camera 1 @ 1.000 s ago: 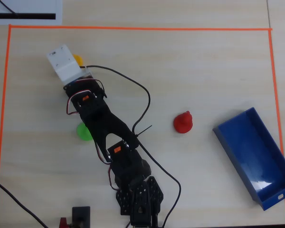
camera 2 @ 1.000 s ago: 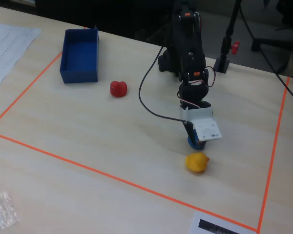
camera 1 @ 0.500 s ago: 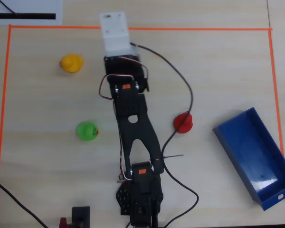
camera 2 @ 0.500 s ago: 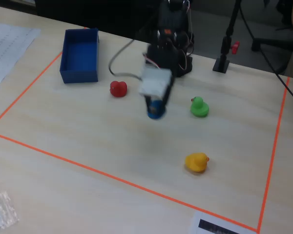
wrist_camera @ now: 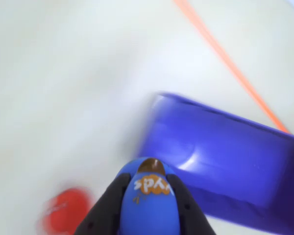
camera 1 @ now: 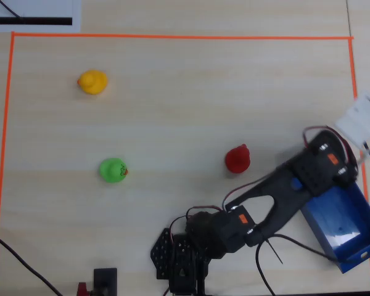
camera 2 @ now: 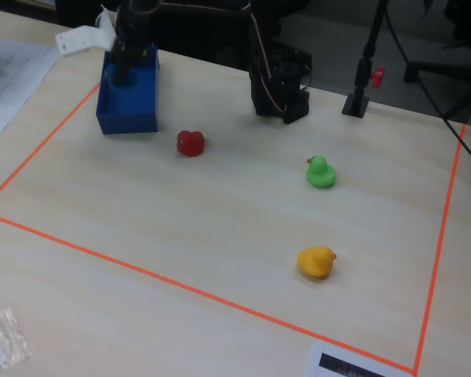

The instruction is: Grasp blue duck and put it into box.

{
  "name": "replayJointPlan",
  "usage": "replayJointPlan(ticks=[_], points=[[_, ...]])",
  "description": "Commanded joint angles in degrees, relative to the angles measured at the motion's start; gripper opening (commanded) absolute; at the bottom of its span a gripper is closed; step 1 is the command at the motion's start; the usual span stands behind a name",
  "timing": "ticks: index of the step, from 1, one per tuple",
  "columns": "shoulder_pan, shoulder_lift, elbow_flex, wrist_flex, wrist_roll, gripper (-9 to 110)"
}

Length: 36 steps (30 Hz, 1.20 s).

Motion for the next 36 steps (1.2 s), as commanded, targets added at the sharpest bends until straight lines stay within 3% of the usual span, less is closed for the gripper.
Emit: replayJointPlan(ticks=[1,14,17,25,30,36], points=[[10.0,-4.4,-2.1,-6.3,-0.9,0],[14.4,-11.3,1.8,-13.4,-3.5,1],[14.4,-10.0,4.0,-14.9,-4.9,11],[14.3,-4.7,9.0,-15.0,-8.3,12],[13.8,-0.3,9.9,-11.2,-8.3,29],[11.6,6.7,14.1,-11.2,-5.6,33]])
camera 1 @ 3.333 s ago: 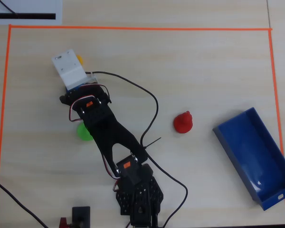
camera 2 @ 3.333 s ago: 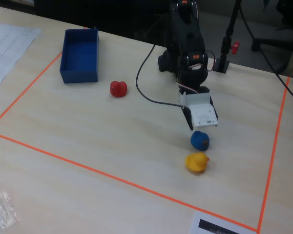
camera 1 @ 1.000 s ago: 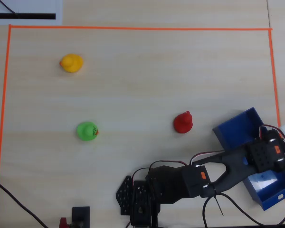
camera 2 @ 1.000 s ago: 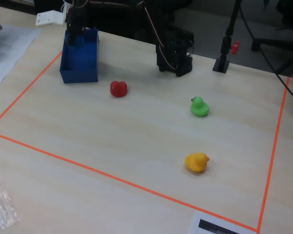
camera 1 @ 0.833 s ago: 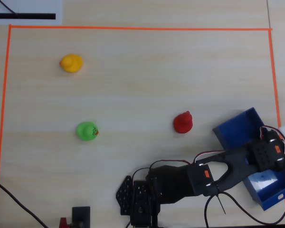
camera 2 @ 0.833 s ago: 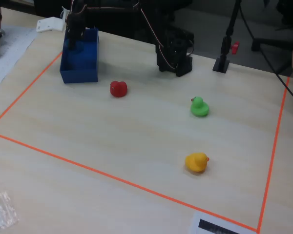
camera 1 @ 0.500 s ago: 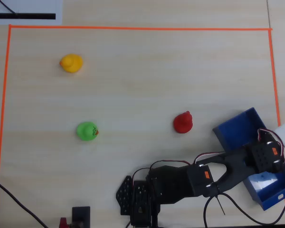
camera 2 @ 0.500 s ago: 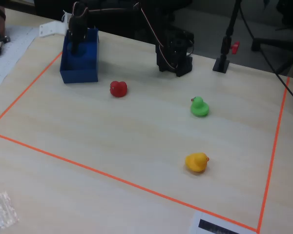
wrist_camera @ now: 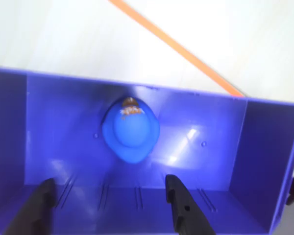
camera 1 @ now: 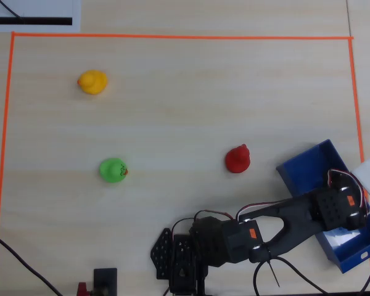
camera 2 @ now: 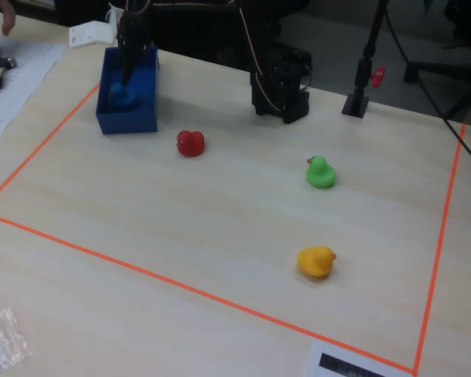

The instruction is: Grasp blue duck and put it into box.

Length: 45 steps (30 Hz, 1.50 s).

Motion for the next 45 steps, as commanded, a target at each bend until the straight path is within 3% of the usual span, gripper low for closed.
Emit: replayJointPlan(ticks=[1,3,4,6,9,12,16,21,29,45], points=[[-4.0,8.3,1.4,-1.6,4.7,32],[-9.8,13.6,4.1,-5.4,11.1,23],[-14.0,16.7,5.7,-7.2,15.0,10],[-25.1,24.1,10.2,-8.5,21.8,1],[-46.1,37.7,25.8,-11.6,25.9,0],[-64.3,54.5,49.2,-16.3,22.2,0],[-76.7,74.4,72.9,-14.2,19.3,0],[-80.6,87.5,86.1,-4.1,19.2,0],[-77.6,102.6,95.4,12.9,14.2,0],[-78.4,105.7,96.7,16.8,15.6,0]])
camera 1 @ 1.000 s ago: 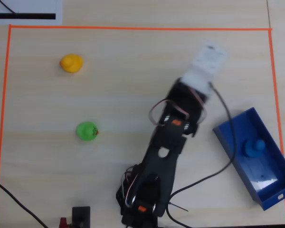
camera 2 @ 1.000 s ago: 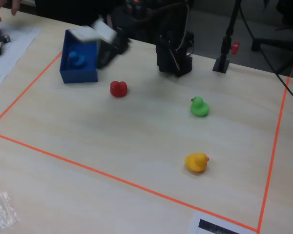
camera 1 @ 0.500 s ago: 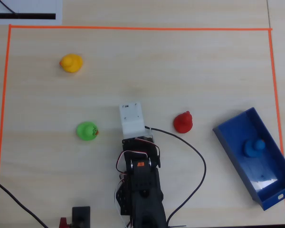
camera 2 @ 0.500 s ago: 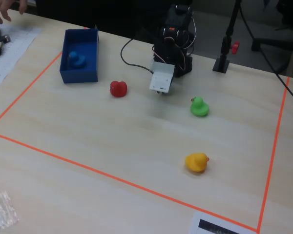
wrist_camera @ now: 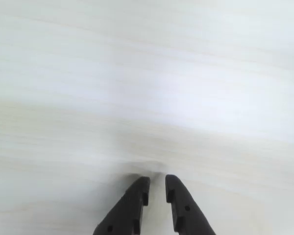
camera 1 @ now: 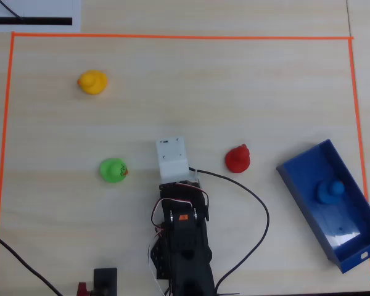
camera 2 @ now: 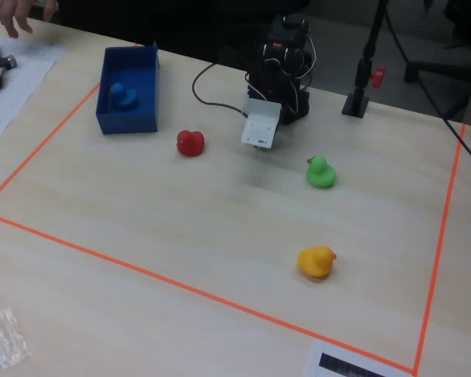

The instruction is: Grasp blue duck and put it into box.

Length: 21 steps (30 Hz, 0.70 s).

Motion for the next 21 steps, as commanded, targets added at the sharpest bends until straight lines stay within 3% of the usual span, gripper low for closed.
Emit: replayJointPlan(ticks=[1,4,21], points=[[-0.1,0.1,0.3,1.4,0.3,0],[-0.1,0.1,0.3,1.4,0.3,5],[-0.1,0.1,0.3,1.4,0.3,6]])
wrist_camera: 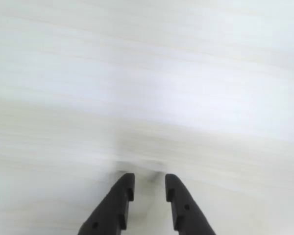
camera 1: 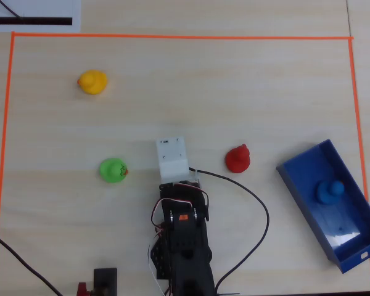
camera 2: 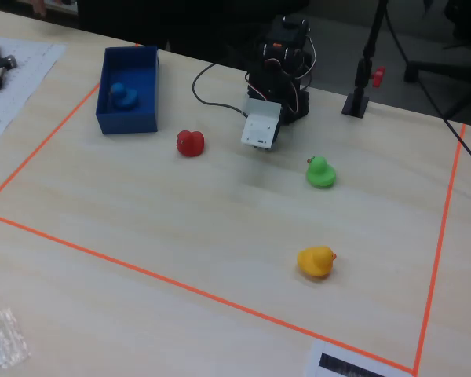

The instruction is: Grasp blue duck and put it into box.

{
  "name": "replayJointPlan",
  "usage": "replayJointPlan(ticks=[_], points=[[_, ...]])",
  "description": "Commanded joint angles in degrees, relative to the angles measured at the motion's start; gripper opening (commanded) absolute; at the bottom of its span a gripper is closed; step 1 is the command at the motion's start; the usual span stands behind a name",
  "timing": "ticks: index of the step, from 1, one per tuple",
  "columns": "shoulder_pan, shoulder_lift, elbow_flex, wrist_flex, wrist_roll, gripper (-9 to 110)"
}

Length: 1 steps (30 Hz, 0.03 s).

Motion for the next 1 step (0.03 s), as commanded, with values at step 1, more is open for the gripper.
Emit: replayJointPlan(ticks=[1], points=[[-0.1,0.1,0.2,1.4,0.2,6]])
